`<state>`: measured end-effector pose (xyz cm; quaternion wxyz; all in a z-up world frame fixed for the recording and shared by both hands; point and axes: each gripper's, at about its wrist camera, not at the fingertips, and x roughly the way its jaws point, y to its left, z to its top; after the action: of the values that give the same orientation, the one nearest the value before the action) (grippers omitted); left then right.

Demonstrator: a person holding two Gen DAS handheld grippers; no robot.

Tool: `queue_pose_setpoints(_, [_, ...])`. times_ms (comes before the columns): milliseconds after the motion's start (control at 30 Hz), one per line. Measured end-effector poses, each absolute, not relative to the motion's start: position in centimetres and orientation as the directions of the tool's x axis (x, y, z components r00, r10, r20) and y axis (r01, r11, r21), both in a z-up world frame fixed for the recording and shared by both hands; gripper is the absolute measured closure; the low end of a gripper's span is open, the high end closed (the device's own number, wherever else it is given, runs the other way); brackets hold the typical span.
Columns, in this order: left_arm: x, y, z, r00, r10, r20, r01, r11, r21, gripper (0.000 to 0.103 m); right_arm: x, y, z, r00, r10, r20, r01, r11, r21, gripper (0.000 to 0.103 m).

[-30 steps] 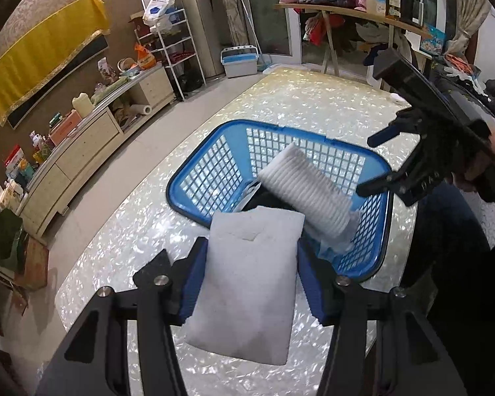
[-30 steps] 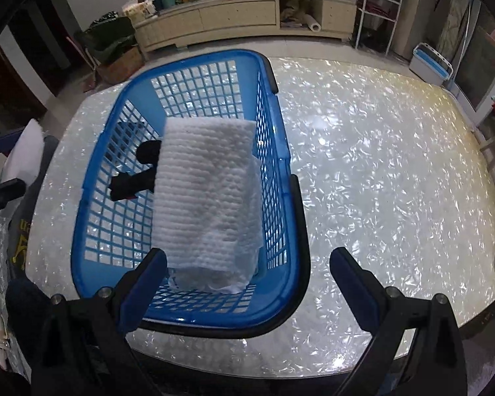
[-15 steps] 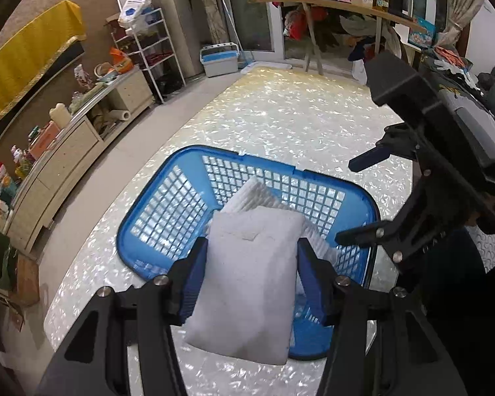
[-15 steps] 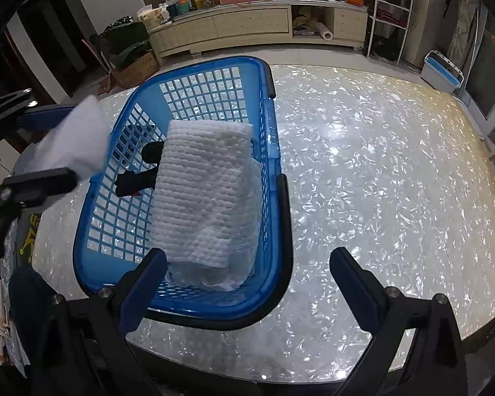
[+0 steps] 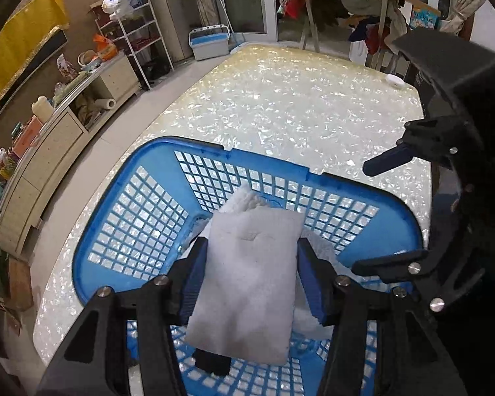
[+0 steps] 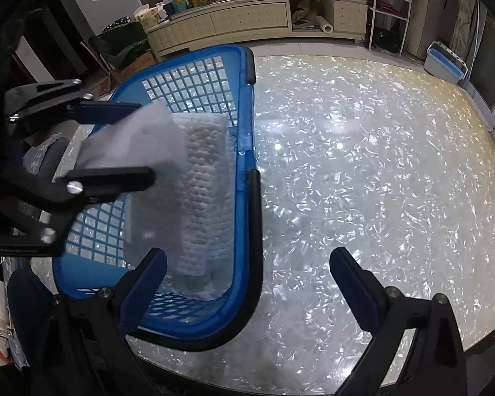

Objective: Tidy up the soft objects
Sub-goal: 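Lower the foam block into the basket and open the left gripper, then move the right gripper to the black square pad on the table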

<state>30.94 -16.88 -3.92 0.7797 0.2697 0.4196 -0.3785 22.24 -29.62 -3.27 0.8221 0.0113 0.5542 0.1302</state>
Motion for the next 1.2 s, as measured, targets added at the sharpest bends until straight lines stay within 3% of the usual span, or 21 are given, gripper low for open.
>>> queue_pose_setpoints(533, [32.3,-17.2,-5.8,0.335,-0.320,-0.886,0.816,0.568,0.103,0.050,22.8,-29.2,-3.8,0.332,0.241,-0.912,-0.199,0.963,0.182,0.004])
queue_pose_setpoints(600, [32.1,-17.5,-5.6,0.331,-0.320,-0.888,0.819,0.564,0.103,0.045,22.8,-29.2,-3.7,0.335,0.242,-0.911,-0.199,0.963,0.183,0.004])
queue_pose_setpoints(733, [31.3,-17.4,-4.9,0.326,-0.329,-0.886,0.830,0.549,0.102,0.022,22.1,-29.5,-3.2,0.343,0.249,-0.906,-0.204,0.961,0.187,0.004])
queue_pose_setpoints(967, [29.1,-16.5,-2.1,0.431,-0.302,-0.850,0.799,0.565,0.205,0.015,20.6,-29.1,-1.4,0.365,0.254,-0.896,-0.211,0.960,0.186,0.004])
queue_pose_setpoints(1033, [28.5,-15.7,-1.2,0.480,-0.278,-0.832,0.768,0.592,0.245,0.006,20.1,-29.0,-0.7,0.377,0.254,-0.891,-0.215,0.959,0.183,0.004])
queue_pose_setpoints(1100, [28.1,-14.9,-0.3,0.489,-0.283,-0.825,0.752,0.616,0.235,0.000,19.6,-28.7,0.0,0.387,0.256,-0.886,-0.219,0.959,0.181,0.004])
queue_pose_setpoints(1200, [26.8,-13.5,1.1,0.510,-0.291,-0.810,0.728,0.648,0.225,0.000,18.9,-28.3,0.9,0.399,0.256,-0.881,-0.227,0.958,0.175,0.004])
